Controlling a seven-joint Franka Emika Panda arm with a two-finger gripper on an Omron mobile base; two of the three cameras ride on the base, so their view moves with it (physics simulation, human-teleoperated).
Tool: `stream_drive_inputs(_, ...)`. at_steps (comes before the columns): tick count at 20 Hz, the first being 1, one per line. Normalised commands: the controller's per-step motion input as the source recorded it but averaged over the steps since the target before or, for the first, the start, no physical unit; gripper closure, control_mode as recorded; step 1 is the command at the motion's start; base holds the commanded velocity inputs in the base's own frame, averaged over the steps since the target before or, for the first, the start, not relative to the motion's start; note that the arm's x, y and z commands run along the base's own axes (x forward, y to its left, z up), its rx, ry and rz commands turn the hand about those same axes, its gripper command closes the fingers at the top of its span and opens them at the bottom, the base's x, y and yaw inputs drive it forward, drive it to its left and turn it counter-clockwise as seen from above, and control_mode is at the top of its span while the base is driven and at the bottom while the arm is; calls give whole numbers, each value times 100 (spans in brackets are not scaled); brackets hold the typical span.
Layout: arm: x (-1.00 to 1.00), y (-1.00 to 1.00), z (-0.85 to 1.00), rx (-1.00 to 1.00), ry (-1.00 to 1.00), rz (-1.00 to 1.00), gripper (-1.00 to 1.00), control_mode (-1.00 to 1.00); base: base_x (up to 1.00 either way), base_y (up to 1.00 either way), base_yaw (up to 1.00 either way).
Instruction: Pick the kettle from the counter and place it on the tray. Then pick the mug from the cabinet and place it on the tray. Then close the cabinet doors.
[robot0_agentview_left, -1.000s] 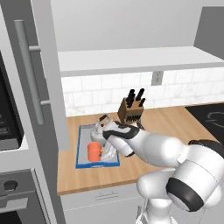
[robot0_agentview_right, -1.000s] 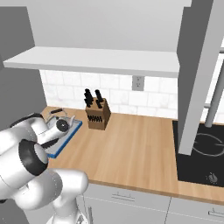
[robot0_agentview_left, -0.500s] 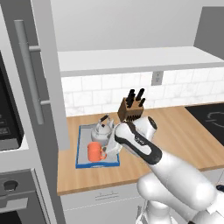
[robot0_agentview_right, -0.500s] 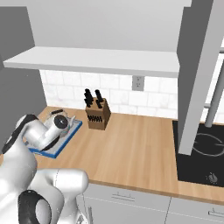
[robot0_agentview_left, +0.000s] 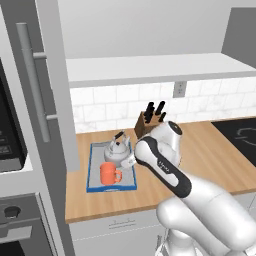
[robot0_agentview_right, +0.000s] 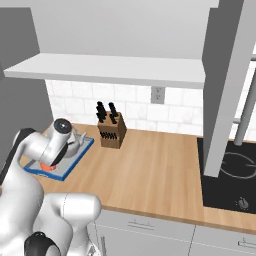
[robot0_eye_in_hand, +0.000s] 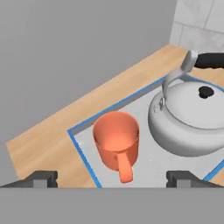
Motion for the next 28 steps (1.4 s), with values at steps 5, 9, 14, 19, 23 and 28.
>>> stream_drive_inputs(5,0,0,0,0,0,-1,-100,-100,0,0,0)
stream_drive_inputs(9,0,0,2,0,8,-21,-100,-100,0,0,0)
stream_drive_inputs(14,-13,-40,8,2,19,-38,-100,-100,0,0,0)
stream_drive_inputs(19,-17,-89,5,21,2,-37,-100,-100,0,0,0)
stream_drive_inputs(23,-15,-100,15,45,0,-37,-100,-100,0,0,0)
stream_drive_inputs(28,-2,-100,38,56,4,-38,-100,-100,0,0,0)
